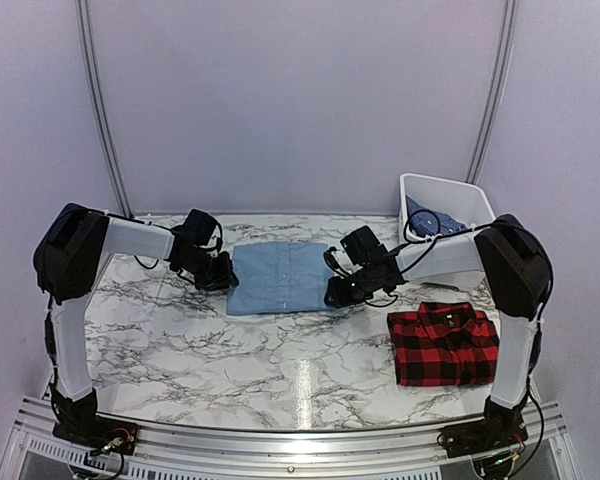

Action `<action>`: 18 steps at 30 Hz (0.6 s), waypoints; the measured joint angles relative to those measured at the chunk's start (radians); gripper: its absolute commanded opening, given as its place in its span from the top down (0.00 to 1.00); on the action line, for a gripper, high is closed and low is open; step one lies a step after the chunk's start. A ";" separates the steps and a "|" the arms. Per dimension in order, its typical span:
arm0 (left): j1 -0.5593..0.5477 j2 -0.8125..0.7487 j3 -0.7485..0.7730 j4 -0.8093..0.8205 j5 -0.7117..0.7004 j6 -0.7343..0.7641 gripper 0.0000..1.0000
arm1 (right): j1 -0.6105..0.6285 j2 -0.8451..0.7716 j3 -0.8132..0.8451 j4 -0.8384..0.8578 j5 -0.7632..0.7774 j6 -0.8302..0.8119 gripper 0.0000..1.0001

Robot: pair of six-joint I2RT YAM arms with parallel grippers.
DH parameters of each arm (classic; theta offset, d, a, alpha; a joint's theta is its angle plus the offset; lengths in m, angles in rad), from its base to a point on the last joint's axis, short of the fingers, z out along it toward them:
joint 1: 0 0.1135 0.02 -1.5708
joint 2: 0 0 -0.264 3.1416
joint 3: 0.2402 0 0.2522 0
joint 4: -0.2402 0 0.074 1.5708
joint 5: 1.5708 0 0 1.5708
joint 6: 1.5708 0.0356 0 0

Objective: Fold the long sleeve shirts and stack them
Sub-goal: Move the square-folded shirt to the center of the board.

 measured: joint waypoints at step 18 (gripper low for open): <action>0.018 -0.118 -0.140 -0.010 0.077 -0.017 1.00 | 0.018 -0.047 -0.018 -0.003 -0.002 0.012 0.61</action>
